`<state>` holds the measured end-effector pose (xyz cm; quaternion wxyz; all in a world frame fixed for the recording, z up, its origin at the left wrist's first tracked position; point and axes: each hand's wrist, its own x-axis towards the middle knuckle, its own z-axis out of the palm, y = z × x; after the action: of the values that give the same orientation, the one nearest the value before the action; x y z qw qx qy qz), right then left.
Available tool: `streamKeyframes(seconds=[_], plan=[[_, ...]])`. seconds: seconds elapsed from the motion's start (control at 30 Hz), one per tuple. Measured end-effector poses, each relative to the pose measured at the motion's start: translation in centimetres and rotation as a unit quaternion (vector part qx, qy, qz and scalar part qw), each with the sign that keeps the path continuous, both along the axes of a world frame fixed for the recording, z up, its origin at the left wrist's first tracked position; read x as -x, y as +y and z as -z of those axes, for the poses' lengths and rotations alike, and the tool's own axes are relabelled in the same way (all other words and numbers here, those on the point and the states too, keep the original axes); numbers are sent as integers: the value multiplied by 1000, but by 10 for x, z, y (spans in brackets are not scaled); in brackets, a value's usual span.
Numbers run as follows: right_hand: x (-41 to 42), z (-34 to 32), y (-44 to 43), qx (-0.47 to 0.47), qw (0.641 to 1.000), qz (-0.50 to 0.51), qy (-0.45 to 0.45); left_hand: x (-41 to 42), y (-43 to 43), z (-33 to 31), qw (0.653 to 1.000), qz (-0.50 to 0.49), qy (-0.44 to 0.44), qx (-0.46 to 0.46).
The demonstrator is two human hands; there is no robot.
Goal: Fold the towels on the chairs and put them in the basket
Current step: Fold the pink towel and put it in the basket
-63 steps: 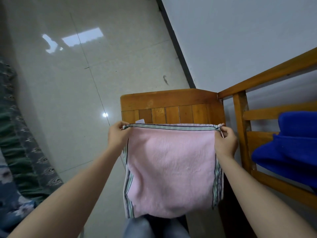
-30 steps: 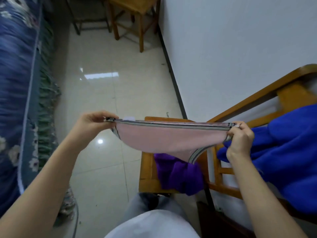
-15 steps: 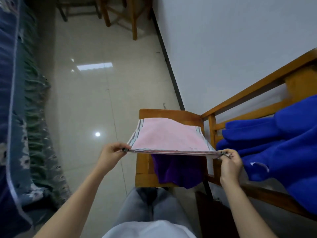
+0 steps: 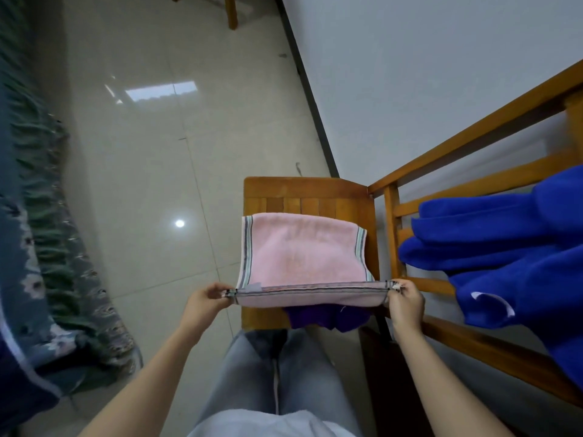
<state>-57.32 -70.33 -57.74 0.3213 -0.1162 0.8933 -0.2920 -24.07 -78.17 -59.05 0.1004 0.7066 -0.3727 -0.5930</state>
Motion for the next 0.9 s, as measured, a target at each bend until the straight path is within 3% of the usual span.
streamKeyframes(seconds=[0.1, 0.27, 0.53, 0.9], plan=[[1, 3, -13, 25, 1000, 10, 4, 2, -14, -2, 997, -57, 50, -25], [-1, 13, -47, 89, 995, 43, 16, 12, -50, 8, 993, -105, 55, 20], [7, 55, -98, 98, 994, 38, 35, 43, -106, 43, 970, -203, 133, 17], [22, 110, -112, -11, 996, -22, 83, 76, -141, 87, 978, -204, 14, 51]])
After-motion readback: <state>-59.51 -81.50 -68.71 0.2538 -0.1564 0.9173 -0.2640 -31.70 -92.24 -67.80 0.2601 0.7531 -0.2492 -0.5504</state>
